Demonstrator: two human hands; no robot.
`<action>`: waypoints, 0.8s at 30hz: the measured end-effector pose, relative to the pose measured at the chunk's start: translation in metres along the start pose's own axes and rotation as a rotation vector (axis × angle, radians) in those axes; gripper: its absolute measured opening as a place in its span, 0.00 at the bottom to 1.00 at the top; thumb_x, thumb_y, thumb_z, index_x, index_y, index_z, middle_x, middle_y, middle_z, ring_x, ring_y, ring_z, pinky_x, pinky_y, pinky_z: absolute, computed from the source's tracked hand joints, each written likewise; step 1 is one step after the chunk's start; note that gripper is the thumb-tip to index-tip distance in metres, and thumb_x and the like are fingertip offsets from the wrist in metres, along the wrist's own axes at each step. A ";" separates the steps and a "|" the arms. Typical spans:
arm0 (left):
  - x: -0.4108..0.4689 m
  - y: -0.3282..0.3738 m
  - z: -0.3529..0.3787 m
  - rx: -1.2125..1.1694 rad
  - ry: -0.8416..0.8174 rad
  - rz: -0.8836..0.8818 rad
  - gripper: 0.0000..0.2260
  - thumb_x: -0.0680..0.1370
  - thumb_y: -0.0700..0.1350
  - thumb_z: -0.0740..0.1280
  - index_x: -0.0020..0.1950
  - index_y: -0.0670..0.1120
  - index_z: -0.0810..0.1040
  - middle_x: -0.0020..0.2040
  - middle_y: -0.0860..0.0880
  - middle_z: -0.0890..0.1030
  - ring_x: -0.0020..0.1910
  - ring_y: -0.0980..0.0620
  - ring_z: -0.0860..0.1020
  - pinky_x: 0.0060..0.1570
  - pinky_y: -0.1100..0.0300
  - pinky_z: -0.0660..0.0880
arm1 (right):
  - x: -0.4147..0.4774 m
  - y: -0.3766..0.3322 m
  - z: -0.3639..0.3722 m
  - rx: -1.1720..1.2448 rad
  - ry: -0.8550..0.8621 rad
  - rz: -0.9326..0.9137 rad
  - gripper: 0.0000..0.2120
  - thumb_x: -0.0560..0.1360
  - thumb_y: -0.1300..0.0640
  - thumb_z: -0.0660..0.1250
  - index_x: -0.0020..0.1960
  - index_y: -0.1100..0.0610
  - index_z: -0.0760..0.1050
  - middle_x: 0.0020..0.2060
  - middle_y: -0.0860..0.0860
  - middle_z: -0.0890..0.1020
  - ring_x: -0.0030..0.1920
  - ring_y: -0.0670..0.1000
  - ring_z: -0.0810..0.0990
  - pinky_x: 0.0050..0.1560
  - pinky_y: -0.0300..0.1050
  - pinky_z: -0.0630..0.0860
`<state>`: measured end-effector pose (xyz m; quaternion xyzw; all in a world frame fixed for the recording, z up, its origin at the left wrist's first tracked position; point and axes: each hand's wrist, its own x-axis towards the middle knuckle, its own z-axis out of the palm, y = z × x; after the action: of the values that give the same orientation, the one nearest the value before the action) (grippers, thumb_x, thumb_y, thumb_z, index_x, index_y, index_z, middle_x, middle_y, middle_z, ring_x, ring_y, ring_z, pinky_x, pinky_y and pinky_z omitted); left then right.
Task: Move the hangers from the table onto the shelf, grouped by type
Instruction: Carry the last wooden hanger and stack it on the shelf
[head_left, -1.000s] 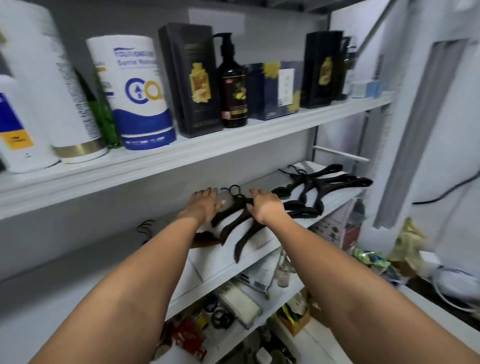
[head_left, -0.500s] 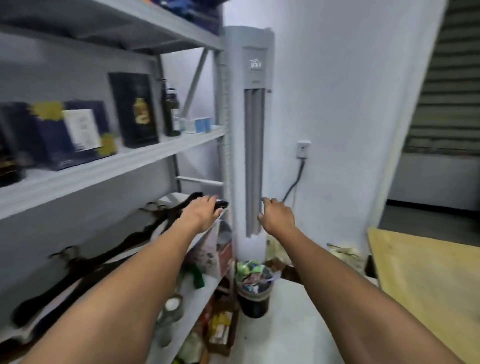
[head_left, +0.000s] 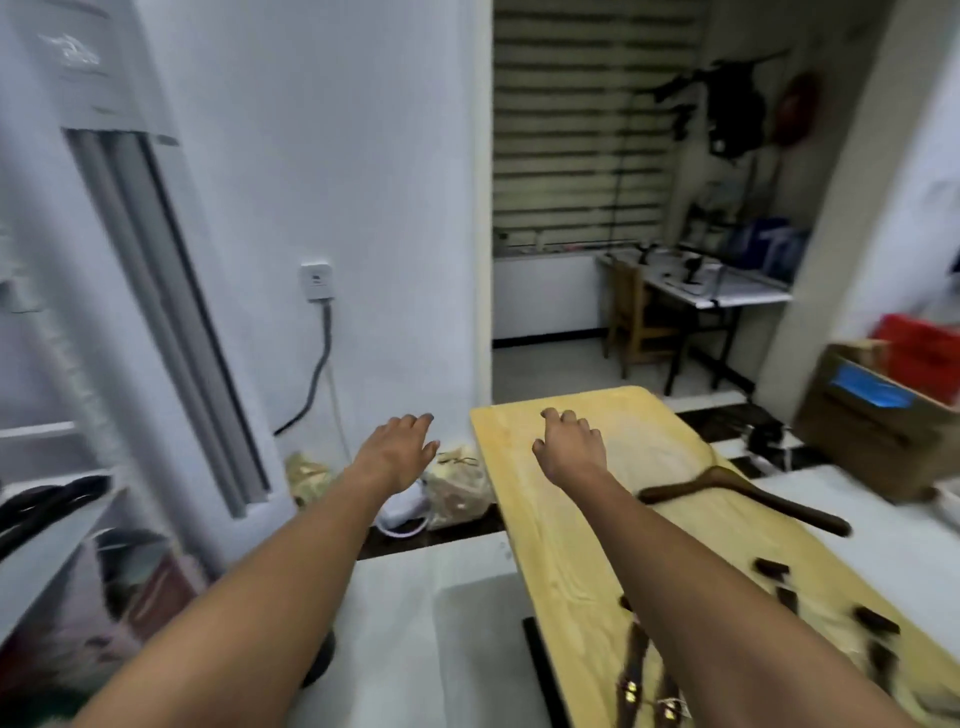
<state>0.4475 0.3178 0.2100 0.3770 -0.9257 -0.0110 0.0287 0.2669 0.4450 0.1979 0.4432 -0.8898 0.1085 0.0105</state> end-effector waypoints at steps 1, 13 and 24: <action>0.011 0.015 0.006 -0.003 -0.013 0.038 0.23 0.83 0.52 0.51 0.76 0.44 0.57 0.72 0.42 0.66 0.69 0.42 0.66 0.67 0.51 0.63 | -0.001 0.016 0.002 -0.008 -0.004 0.034 0.21 0.81 0.52 0.56 0.73 0.56 0.61 0.67 0.56 0.70 0.67 0.58 0.69 0.64 0.51 0.66; 0.125 0.138 0.052 -0.023 -0.073 0.416 0.22 0.83 0.51 0.51 0.76 0.45 0.57 0.70 0.43 0.68 0.68 0.43 0.66 0.65 0.52 0.64 | 0.000 0.149 -0.001 -0.110 -0.028 0.461 0.21 0.81 0.53 0.55 0.73 0.55 0.61 0.68 0.57 0.68 0.68 0.60 0.68 0.65 0.53 0.65; 0.228 0.158 0.068 -0.088 -0.111 0.578 0.22 0.83 0.51 0.51 0.75 0.45 0.57 0.70 0.43 0.68 0.68 0.45 0.66 0.67 0.53 0.63 | 0.035 0.163 0.007 -0.182 0.005 0.629 0.19 0.80 0.54 0.56 0.69 0.57 0.64 0.63 0.57 0.72 0.64 0.59 0.71 0.64 0.52 0.67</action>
<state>0.1708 0.2715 0.1590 0.0948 -0.9935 -0.0633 -0.0038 0.1172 0.5117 0.1654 0.1438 -0.9891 0.0277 0.0184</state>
